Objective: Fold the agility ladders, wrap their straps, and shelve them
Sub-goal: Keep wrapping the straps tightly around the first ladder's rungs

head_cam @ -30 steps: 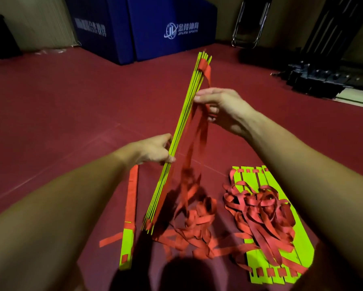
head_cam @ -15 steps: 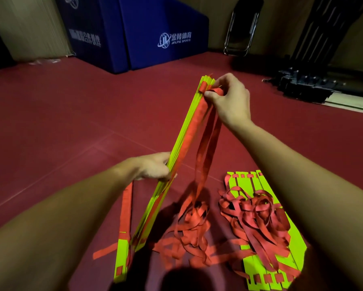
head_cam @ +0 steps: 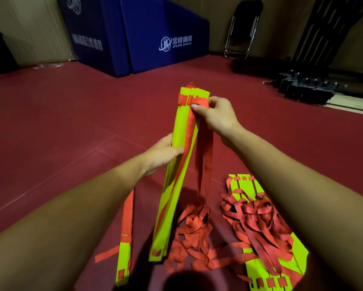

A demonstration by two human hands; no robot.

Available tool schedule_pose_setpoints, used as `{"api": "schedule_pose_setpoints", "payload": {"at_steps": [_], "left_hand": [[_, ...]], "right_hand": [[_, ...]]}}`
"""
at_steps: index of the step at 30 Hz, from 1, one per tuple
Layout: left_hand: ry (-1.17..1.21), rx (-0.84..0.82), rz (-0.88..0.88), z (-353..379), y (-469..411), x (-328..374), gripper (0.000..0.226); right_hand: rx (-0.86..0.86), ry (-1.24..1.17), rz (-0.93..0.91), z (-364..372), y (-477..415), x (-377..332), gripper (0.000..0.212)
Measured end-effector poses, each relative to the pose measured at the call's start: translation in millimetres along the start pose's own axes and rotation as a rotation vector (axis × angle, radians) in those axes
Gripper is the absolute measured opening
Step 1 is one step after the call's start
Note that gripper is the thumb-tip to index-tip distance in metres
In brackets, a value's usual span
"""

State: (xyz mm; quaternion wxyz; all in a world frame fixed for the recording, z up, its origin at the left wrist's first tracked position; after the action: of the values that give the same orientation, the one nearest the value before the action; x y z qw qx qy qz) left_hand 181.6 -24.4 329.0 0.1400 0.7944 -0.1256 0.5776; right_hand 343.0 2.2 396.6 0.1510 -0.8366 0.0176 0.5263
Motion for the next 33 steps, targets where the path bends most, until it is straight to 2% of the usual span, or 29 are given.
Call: {"api": "schedule_pose_setpoints", "payload": {"at_steps": [4,6,9,12,15,19,22,25,29,33], "left_hand": [[0.054,0.074,0.039,4,-6,7,0.041],[0.075,0.117,0.045,3,-7,10,0.039],[0.106,0.128,0.072,2,-6,15,0.031],[0.072,0.150,0.101,-2,-7,16,0.029],[0.002,0.127,0.082,-3,-6,16,0.014],[0.010,0.105,0.031,-5,-7,13,0.023],[0.093,0.088,-0.001,-8,-7,11,0.022],[0.092,0.066,0.053,-8,-7,12,0.015],[0.023,0.164,0.116,-12,-12,9,0.010],[-0.011,0.199,0.125,-15,-16,7,0.011]], "right_hand": [[-0.028,0.282,-0.033,12,13,-3,0.033],[-0.039,0.371,-0.047,15,17,-3,0.038],[-0.062,0.412,-0.121,16,19,-8,0.042],[-0.144,0.400,-0.177,15,21,-16,0.032],[-0.156,0.444,-0.215,14,24,-19,0.034],[-0.091,0.489,-0.226,14,25,-19,0.034],[-0.064,0.456,-0.180,14,24,-20,0.041],[-0.057,0.413,-0.138,14,21,-18,0.043],[-0.045,0.354,-0.095,11,14,-20,0.042],[-0.259,0.184,-0.031,5,8,-22,0.036]]}}
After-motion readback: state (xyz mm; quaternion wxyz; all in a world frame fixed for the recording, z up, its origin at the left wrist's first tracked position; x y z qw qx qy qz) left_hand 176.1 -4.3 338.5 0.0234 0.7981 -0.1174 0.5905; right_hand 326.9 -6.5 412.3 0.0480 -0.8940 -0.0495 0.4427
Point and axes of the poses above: each hand's wrist, its own y-axis away from the middle knuckle, its own z-axis out of the palm, x = y × z, the point moved 3 cm from there along -y, towards the middle knuckle, and after that the axes turned 2 degrees about -x, right-handed, at the moved point
